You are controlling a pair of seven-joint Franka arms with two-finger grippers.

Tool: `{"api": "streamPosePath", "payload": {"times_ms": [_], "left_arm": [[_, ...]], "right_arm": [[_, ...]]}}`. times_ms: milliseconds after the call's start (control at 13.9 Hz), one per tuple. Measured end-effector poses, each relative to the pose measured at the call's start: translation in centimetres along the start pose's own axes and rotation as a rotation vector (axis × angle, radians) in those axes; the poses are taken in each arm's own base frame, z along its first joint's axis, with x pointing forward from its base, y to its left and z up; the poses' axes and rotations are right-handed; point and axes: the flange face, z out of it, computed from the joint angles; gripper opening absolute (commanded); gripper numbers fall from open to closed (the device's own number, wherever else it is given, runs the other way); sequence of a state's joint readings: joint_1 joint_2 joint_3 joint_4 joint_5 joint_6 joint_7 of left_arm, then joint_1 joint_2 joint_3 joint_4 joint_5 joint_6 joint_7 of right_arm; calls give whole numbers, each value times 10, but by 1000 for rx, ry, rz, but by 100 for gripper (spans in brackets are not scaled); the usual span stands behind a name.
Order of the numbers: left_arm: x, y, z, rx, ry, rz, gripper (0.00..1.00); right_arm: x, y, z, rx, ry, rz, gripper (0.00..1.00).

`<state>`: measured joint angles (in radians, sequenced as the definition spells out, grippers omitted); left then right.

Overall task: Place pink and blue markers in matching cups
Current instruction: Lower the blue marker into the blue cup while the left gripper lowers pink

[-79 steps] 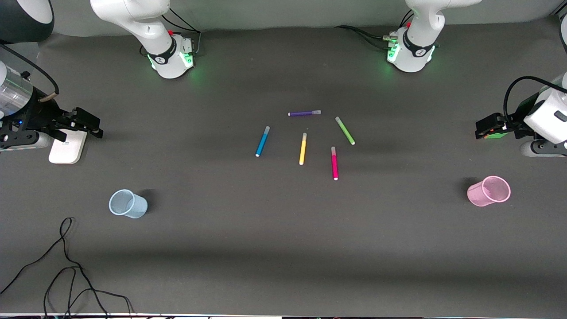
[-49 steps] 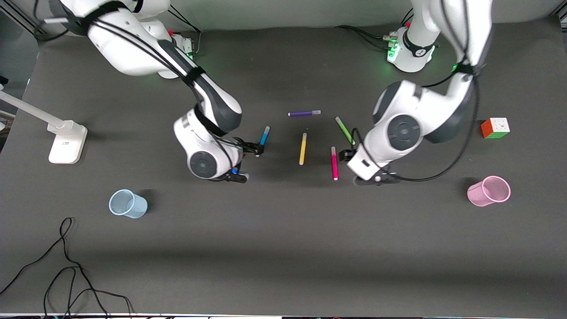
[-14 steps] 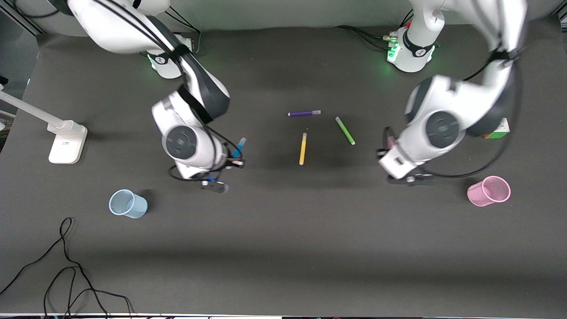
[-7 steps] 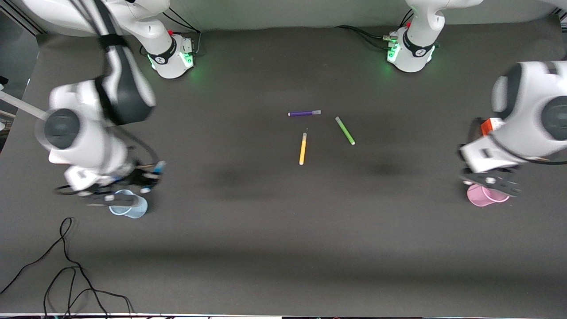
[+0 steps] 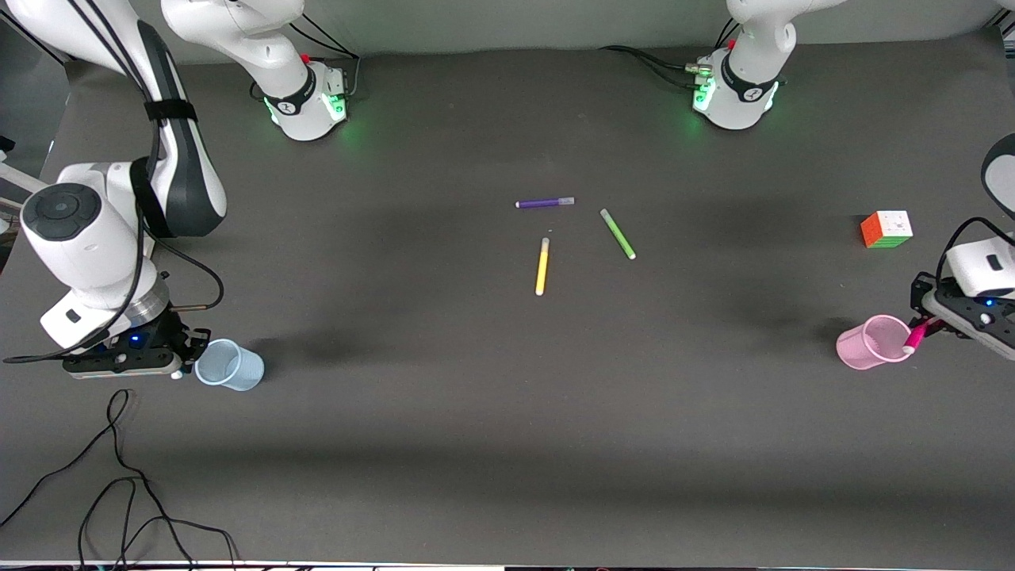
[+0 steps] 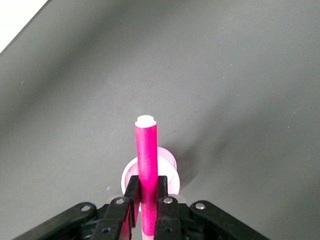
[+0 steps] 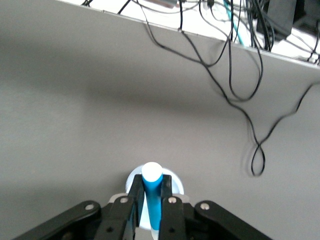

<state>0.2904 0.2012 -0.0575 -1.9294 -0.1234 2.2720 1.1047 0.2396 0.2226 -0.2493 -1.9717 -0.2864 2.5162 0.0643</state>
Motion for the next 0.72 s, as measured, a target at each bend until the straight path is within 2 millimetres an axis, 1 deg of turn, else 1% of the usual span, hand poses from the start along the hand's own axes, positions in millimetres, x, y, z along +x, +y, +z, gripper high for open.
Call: {"api": "streamPosePath", "payload": {"times_ms": [144,287,503,718], "left_arm": [[-34,-13,27,-26,72,63,0],[-54,-22,45,-52,128,111,0],[-65,-24,76,-89,253,180,0],[-74,-22,107,-109,345,237,0]], "right_arm": [[-12,-3,17,11,66,-17,0],[-22,-8,34,21,118,-23,0],[-38,-13,55,34,170,-26,0],[-55,-14,68,43,190,-25,0]]}}
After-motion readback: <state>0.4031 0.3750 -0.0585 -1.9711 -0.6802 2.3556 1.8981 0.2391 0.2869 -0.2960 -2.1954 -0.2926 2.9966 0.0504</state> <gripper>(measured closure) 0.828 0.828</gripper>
